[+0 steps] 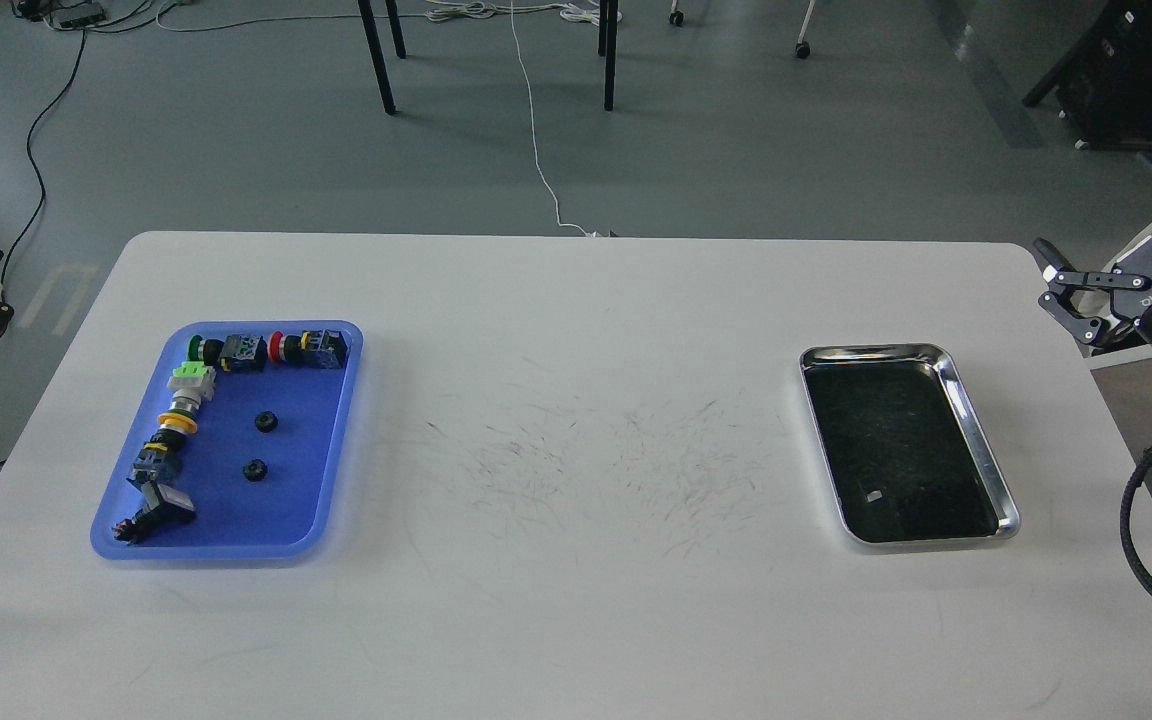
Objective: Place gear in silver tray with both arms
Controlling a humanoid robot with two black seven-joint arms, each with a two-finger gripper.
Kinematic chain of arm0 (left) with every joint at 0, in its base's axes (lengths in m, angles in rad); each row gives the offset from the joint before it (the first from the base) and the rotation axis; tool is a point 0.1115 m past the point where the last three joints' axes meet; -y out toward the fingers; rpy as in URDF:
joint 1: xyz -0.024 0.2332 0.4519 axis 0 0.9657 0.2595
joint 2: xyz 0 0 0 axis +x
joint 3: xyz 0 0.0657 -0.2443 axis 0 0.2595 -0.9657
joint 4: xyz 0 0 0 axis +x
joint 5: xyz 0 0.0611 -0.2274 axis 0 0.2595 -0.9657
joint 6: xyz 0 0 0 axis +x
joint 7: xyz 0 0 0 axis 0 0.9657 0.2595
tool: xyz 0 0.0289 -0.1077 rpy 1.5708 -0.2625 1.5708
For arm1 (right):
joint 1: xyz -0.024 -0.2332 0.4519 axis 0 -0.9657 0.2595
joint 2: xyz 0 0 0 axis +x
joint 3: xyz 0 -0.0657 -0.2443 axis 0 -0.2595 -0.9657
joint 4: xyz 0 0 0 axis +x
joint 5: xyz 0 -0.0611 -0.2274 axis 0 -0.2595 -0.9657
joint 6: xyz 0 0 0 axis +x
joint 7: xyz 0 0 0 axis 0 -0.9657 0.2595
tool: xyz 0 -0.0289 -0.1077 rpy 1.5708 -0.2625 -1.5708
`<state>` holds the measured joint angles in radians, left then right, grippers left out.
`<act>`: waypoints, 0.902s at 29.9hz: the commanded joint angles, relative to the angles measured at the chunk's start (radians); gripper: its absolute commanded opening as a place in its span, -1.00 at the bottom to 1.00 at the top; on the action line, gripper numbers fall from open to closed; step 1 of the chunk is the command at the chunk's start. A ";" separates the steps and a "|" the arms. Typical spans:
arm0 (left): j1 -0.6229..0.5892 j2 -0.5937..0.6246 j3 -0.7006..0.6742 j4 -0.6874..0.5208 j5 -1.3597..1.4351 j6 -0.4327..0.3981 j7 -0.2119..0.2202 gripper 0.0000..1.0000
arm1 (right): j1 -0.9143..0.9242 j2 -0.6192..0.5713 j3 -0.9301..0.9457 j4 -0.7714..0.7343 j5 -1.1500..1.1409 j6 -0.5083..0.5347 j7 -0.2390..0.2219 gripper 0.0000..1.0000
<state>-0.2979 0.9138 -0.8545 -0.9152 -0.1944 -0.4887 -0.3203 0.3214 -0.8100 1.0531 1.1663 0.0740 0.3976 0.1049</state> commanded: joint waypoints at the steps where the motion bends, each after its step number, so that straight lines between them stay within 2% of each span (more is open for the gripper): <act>1: 0.019 -0.004 -0.001 -0.014 -0.003 0.000 -0.002 0.96 | -0.011 -0.003 0.001 0.030 -0.003 0.018 0.006 0.98; 3: 0.022 0.000 -0.018 -0.039 -0.017 0.000 -0.038 0.96 | -0.016 -0.003 -0.001 0.056 -0.005 0.018 0.006 0.98; 6: 0.022 0.010 -0.023 -0.062 -0.019 0.000 -0.167 0.96 | -0.016 -0.002 0.002 0.064 -0.008 0.012 0.009 0.98; 9: 0.019 0.055 -0.005 -0.121 -0.014 0.000 -0.168 0.96 | -0.016 0.000 0.001 0.061 -0.019 -0.002 0.009 0.98; 11: 0.013 0.136 0.000 -0.233 -0.004 0.000 -0.168 0.96 | -0.016 -0.003 -0.001 0.061 -0.023 -0.009 0.009 0.98; 19: 0.008 0.232 0.002 -0.281 0.101 0.000 -0.168 0.96 | -0.018 0.000 -0.007 0.064 -0.075 -0.016 0.009 0.98; 25: 0.005 0.241 0.002 -0.289 0.251 0.000 -0.168 0.96 | -0.018 0.000 -0.007 0.064 -0.092 -0.017 0.009 0.98; 27: 0.009 0.232 -0.001 -0.283 0.376 0.000 -0.168 0.96 | -0.025 -0.002 -0.007 0.065 -0.092 -0.017 0.009 0.98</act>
<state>-0.2915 1.1529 -0.8578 -1.2049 0.0426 -0.4887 -0.4889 0.3028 -0.8089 1.0462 1.2305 -0.0175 0.3804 0.1136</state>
